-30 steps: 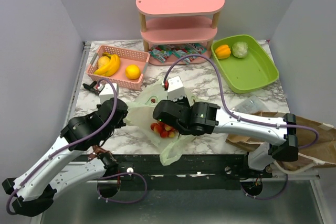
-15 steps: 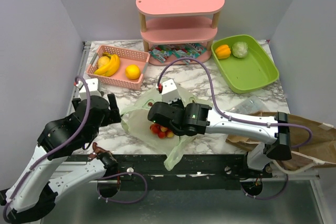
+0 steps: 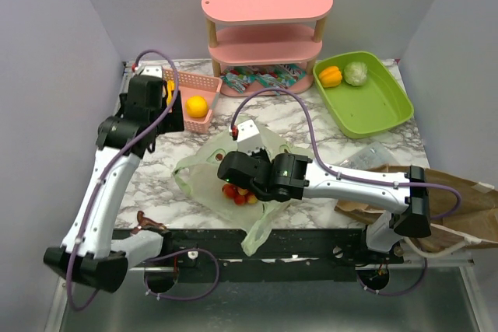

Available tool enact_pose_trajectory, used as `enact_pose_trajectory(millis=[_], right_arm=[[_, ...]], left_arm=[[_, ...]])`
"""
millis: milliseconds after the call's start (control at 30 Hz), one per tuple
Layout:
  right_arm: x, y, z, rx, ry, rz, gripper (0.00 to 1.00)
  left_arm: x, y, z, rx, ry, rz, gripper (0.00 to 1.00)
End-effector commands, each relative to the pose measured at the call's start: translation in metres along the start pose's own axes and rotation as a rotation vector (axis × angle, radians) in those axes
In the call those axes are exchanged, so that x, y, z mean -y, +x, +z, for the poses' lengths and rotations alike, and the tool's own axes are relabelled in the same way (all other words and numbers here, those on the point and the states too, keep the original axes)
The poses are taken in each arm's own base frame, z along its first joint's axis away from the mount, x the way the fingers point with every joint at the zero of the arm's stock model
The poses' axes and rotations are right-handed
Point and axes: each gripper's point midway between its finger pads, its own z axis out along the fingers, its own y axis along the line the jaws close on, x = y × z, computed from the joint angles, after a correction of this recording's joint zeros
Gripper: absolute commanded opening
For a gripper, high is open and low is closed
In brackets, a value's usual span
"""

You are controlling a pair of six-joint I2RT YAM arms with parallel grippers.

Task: Place the food into the grocery bag and tie it
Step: Pick up the fake fruit from the bin.

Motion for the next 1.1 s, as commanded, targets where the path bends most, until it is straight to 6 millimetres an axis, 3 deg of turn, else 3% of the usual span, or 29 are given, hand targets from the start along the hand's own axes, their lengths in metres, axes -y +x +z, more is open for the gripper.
enact_pose_trajectory(millis=[0, 333, 500, 600, 767, 867, 1067], right_arm=[[-0.010, 0.005, 0.004, -0.014, -0.023, 0.020, 0.01], [-0.023, 0.020, 0.009, -0.048, -0.084, 0.024, 0.01], [-0.028, 0.028, 0.016, -0.051, -0.092, 0.005, 0.01], [-0.028, 0.028, 0.020, -0.046, -0.076, -0.012, 0.01], [-0.036, 0.026, 0.024, -0.039, -0.092, -0.022, 0.00], [-0.041, 0.029, 0.027, -0.048, -0.109, -0.024, 0.00], [-0.053, 0.039, 0.030, -0.082, -0.152, -0.023, 0.01]], left_arm=[[0.030, -0.046, 0.046, 0.059, 0.186, 0.118, 0.93], [0.006, -0.080, 0.151, -0.004, 0.092, 0.076, 0.88], [0.021, -0.096, 0.182, -0.019, 0.165, 0.007, 0.84], [0.019, -0.100, 0.207, -0.036, 0.146, 0.022, 0.85], [0.020, -0.104, 0.243, -0.075, 0.140, 0.022, 0.82], [0.000, -0.101, 0.268, -0.095, 0.100, 0.006, 0.80], [-0.011, -0.073, 0.305, -0.182, 0.093, -0.017, 0.71]])
